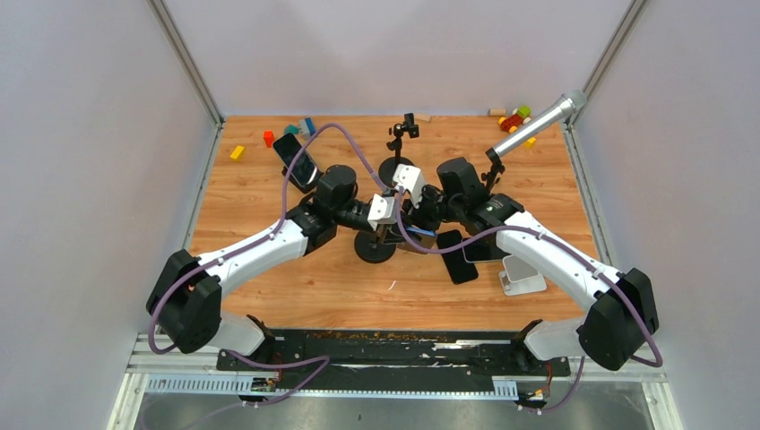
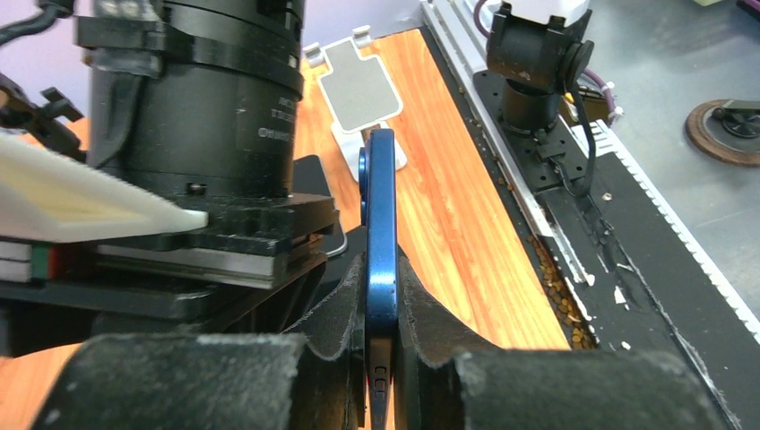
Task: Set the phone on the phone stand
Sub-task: Install the phone on the phone stand.
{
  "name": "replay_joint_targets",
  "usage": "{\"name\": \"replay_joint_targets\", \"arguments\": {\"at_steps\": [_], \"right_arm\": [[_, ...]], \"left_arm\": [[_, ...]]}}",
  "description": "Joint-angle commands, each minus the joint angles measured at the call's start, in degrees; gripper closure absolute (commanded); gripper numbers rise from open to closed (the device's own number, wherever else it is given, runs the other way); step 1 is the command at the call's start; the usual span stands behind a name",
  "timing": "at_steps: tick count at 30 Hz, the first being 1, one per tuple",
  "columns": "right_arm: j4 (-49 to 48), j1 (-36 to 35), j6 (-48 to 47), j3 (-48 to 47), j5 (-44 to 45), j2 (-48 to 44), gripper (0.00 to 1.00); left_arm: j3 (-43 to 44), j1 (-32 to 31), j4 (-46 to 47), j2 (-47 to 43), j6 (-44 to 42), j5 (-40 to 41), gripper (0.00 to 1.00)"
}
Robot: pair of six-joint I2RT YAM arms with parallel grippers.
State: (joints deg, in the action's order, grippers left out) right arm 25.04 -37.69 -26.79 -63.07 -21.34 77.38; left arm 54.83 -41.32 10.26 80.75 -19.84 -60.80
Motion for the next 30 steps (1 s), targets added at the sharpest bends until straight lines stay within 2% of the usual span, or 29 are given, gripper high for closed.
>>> {"name": "replay_joint_targets", "arguments": {"at_steps": [1, 22, 30], "right_arm": [[-0.6, 0.2, 0.6, -2.2, -2.4, -0.9, 1.0], [-0.6, 0.7, 1.3, -1.6, -2.1, -1.3, 1.0], [-0.8, 0.8, 1.6, -1.0, -0.7, -1.5, 1.0]], "left_arm": [[0.1, 1.7, 7.8, -0.7, -0.4, 0.2, 1.0], [-5.3, 4.3, 8.9, -4.6, 0.3, 4.2, 1.0], [-8.6, 4.7, 13.4, -7.1, 3.8, 8.2, 1.0]]}}
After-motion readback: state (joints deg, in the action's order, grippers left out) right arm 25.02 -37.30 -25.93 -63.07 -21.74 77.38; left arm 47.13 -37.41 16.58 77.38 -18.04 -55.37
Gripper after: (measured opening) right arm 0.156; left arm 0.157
